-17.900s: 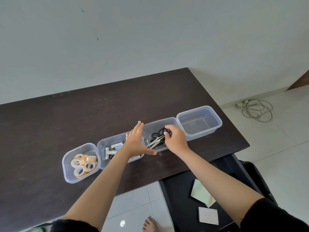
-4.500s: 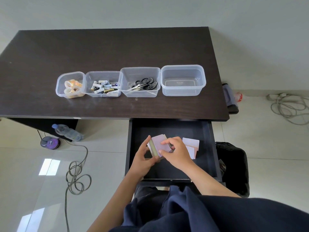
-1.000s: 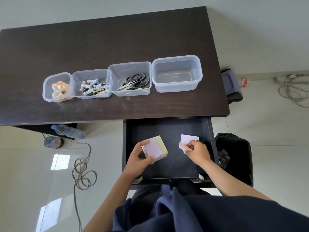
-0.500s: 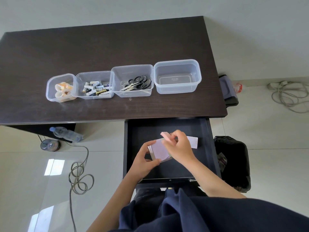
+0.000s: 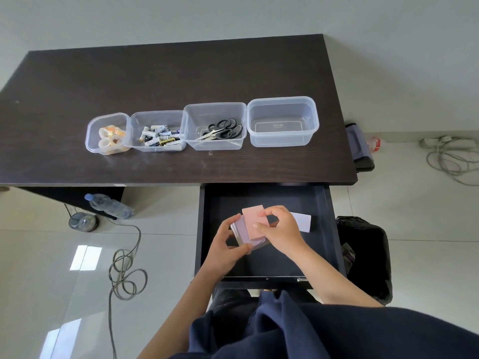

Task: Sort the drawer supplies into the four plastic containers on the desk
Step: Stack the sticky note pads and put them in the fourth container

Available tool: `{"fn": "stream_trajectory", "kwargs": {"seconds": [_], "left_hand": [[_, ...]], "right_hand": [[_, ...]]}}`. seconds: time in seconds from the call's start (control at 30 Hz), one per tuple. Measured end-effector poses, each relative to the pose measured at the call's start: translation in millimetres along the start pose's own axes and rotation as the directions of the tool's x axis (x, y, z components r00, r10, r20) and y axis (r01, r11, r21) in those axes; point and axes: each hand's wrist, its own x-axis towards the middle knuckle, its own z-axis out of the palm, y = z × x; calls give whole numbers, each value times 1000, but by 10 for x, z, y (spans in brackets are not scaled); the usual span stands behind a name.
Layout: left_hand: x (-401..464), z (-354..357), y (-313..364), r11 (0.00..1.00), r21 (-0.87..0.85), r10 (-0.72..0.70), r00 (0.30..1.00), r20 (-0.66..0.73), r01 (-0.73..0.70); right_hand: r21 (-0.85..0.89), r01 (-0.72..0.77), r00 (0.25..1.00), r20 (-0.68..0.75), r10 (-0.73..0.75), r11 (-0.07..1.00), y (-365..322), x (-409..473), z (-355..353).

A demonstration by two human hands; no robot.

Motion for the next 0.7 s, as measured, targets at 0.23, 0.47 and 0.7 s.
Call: {"fn": "stream_trajectory", "kwargs": {"seconds": [0.23,0.47,0.7], "left_hand": [[0,-9,59,999,-46,-29,1000,3,29],[21,9,97,998,-41,-36,998,50,38],[36,4,124,992,-97,-71,997,42,75]], "right_hand": [[22,25,1000,-7,-25,999,15,33,-79],[-93,159,987,-13,-161,983,17,25,-140],[-95,169,984,-40,-173,981,-19,3,-144]]}}
